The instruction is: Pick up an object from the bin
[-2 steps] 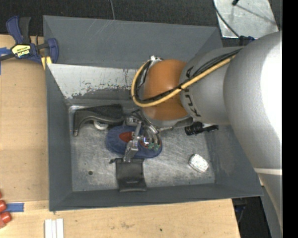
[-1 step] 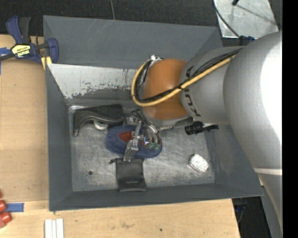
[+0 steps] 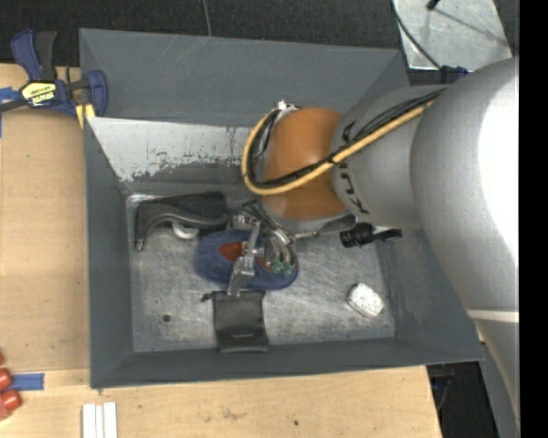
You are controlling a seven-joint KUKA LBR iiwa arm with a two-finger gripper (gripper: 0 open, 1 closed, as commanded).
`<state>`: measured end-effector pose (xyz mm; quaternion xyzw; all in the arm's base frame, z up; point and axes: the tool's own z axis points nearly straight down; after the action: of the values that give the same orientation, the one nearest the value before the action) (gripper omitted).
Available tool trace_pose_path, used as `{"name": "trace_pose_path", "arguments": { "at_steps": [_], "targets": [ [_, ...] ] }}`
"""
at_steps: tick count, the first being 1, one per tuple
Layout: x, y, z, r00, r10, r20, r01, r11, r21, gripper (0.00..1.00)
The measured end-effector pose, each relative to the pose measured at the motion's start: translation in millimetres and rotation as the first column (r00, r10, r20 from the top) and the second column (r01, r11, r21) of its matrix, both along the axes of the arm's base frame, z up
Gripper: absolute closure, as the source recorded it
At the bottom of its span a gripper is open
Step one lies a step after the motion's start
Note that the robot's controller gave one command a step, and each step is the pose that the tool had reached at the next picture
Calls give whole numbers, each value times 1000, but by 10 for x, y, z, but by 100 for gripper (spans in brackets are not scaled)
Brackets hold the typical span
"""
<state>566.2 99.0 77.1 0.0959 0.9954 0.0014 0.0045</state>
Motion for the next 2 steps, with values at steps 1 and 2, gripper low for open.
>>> {"name": "trace_pose_path", "arguments": {
  "at_steps": [1, 2],
  "targets": [
    [15, -6, 16, 1000, -1, 4, 1, 1000, 0, 100],
    [38, -13, 542, 1000, -2, -1, 2, 1000, 0, 100]
  ]
}}
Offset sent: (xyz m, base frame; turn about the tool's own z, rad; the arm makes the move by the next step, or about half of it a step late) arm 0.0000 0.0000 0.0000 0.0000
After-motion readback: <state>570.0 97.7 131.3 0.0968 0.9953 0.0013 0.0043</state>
